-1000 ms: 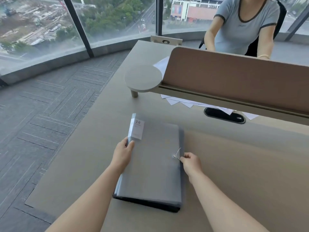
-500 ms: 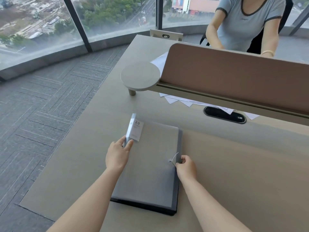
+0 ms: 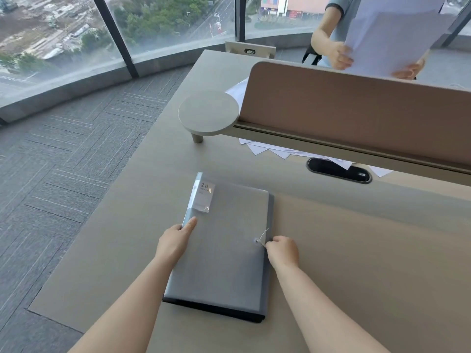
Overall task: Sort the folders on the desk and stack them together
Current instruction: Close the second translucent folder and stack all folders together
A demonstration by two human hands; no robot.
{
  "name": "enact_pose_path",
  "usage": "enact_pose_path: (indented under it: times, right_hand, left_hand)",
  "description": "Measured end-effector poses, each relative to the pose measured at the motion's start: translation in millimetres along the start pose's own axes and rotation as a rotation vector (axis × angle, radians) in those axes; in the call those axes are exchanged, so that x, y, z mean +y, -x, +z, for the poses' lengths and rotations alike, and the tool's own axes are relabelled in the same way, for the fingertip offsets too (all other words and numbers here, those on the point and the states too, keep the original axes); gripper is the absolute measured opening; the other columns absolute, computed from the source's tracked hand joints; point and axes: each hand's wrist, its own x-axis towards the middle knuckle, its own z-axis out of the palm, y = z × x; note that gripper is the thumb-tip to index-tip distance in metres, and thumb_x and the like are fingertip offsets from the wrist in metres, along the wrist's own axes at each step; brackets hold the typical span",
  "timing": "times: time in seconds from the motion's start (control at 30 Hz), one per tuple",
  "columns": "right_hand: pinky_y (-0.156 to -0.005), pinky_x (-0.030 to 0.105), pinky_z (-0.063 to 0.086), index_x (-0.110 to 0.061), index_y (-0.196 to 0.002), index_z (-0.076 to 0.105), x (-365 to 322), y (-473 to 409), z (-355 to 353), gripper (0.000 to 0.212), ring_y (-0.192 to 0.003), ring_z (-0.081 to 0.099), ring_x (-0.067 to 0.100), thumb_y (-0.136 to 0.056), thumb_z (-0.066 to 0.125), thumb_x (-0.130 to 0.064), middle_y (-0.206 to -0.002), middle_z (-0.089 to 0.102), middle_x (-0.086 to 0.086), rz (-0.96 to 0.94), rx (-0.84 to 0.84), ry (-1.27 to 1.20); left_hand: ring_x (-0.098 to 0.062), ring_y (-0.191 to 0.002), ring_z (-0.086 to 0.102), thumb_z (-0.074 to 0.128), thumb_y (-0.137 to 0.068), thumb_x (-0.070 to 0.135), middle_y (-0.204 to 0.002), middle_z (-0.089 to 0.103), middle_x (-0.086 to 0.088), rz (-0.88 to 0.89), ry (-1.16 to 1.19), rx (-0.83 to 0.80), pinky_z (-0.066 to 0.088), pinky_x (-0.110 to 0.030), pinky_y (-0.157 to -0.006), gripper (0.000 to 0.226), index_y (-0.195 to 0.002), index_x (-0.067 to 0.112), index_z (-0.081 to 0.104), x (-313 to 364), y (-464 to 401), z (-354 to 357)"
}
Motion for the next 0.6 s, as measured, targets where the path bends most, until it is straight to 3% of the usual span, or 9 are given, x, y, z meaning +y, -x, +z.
enact_pose_path:
  times: [0.13,0.27,0.4,0.6]
  right_hand:
    - [-0.056,0.030,0.024,-0.013,-0.047,0.033,-3.0,-6.4,-1.9,0.032,-0.060,0.031,0.023,-0.068,0.048,0.006,-0.050,0.031,0.007,0.110,-0.048,-0.067]
    - [-0.057,0.031,0.028,-0.007,-0.053,0.040,-1.9,-8.2,-0.3,0.024,-0.063,0.034,0.023,-0.071,0.048,0.007,-0.058,0.037,0.011,0.175,-0.072,-0.110]
    - [-0.066,0.034,0.026,-0.012,-0.057,0.039,-1.4,-3.6,4.1,0.025,-0.071,0.030,0.023,-0.070,0.049,0.007,-0.070,0.034,0.009,0.194,-0.079,-0.237]
    - [-0.062,0.032,0.031,-0.008,-0.056,0.047,-8.1,-3.2,18.1,0.020,-0.062,0.035,0.023,-0.070,0.056,0.004,-0.059,0.041,0.008,0.236,-0.067,-0.297]
  left_hand:
    - [-0.030,-0.094,0.071,0.058,-0.074,0.069,-0.098,0.074,-0.002,-0.013,0.149,-0.056,0.055,-0.049,-0.093,0.058,-0.093,0.016,0.070,-7.6,-0.9,-3.7]
    - [-0.024,-0.092,0.073,0.063,-0.087,0.056,-0.100,0.076,-0.001,-0.011,0.229,-0.119,0.057,-0.046,-0.092,0.031,-0.092,0.027,0.072,-12.8,1.1,-5.9]
    - [-0.017,-0.093,0.071,0.062,-0.091,0.052,-0.105,0.074,0.004,0.001,0.273,-0.125,0.056,-0.039,-0.087,0.028,-0.102,0.028,0.070,-16.3,5.7,-9.6]
    - [-0.028,-0.088,0.076,0.068,-0.089,0.046,-0.093,0.080,-0.005,-0.023,0.333,-0.137,0.060,-0.046,-0.084,0.026,-0.093,0.021,0.074,-11.7,9.2,-26.5]
